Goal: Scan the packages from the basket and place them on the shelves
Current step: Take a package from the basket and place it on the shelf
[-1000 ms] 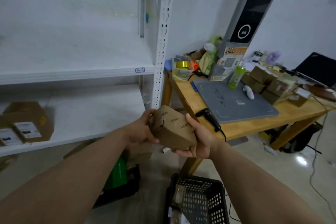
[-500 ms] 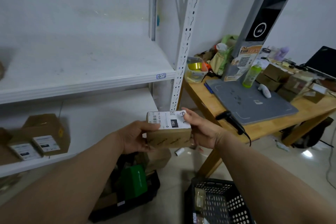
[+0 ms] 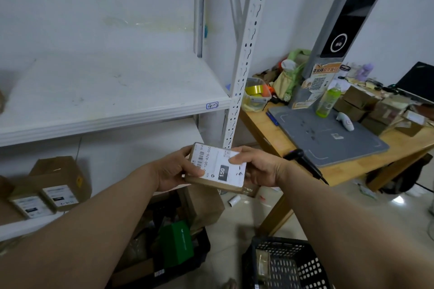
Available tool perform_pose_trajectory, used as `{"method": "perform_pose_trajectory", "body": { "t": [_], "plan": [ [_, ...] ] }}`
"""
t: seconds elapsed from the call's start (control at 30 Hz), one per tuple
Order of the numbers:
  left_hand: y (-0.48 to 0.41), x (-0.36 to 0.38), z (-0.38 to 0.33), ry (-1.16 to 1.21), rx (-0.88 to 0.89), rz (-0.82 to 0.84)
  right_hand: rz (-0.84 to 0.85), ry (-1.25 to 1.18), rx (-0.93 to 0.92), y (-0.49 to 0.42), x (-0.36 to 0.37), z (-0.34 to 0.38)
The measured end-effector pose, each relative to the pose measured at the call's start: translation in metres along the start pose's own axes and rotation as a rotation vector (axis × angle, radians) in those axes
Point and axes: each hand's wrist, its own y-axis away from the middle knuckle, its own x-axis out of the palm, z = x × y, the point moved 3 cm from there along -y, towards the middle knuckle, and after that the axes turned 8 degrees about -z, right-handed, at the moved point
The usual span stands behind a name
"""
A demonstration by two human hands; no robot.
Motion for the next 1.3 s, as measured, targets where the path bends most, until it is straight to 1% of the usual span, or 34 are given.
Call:
{"method": "perform_pose_trajectory", "body": {
  "t": [0.1,0.17,0.23,0.3,0.33,0.4,0.43,0.5,0.57,0.63,0.8,0.93,1.0,1.07,1.17,1.2,1.27,1.3],
  "plan": [
    [-0.011,0.007,-0.014,-0.146,0.000,-0.010,0.021,0.188,0.087,-0.006,-0.009,0.004],
    [-0.021,0.016,-0.025,-0.233,0.010,0.018,0.121,0.277,0.141,-0.010,-0.015,0.008],
    [-0.032,0.027,-0.035,-0.209,0.024,-0.029,0.222,0.280,0.180,-0.014,-0.025,0.013],
    [-0.048,0.036,-0.042,-0.127,0.046,-0.135,0.268,0.236,0.171,-0.017,-0.041,0.019],
    [-0.057,0.040,-0.043,-0.073,0.048,-0.193,0.250,0.207,0.158,-0.021,-0.051,0.020],
    [-0.077,0.049,-0.044,0.003,0.036,-0.241,0.166,0.122,0.135,-0.031,-0.076,0.021],
    [-0.085,0.056,-0.043,0.010,0.007,-0.235,0.128,0.079,0.130,-0.035,-0.087,0.022],
    [-0.097,0.079,-0.042,-0.051,-0.040,-0.198,0.120,0.032,0.112,-0.041,-0.106,0.024],
    [-0.111,0.104,-0.036,-0.095,-0.087,-0.167,0.128,0.029,0.096,-0.046,-0.125,0.025],
    [-0.130,0.122,-0.027,-0.110,-0.109,-0.182,0.122,0.041,0.110,-0.055,-0.147,0.020],
    [-0.171,0.155,-0.011,-0.111,-0.179,-0.304,0.142,0.087,0.196,-0.081,-0.200,-0.010],
    [-0.202,0.177,0.000,-0.155,-0.212,-0.382,0.103,0.097,0.238,-0.090,-0.229,-0.031],
    [-0.213,0.184,0.004,-0.183,-0.218,-0.437,-0.019,0.079,0.214,-0.093,-0.239,-0.036],
    [-0.221,0.188,0.007,-0.179,-0.228,-0.504,-0.249,0.115,0.153,-0.099,-0.254,-0.040],
    [-0.232,0.184,0.015,-0.161,-0.247,-0.562,-0.667,0.402,0.084,-0.108,-0.291,-0.048],
    [-0.235,0.183,0.017,-0.156,-0.255,-0.583,-0.761,0.483,0.084,-0.108,-0.302,-0.050],
    [-0.240,0.182,0.022,-0.162,-0.270,-0.606,-0.877,0.606,0.117,-0.106,-0.320,-0.059],
    [-0.241,0.182,0.023,-0.162,-0.278,-0.605,-0.895,0.657,0.155,-0.105,-0.326,-0.064]
  ]
}}
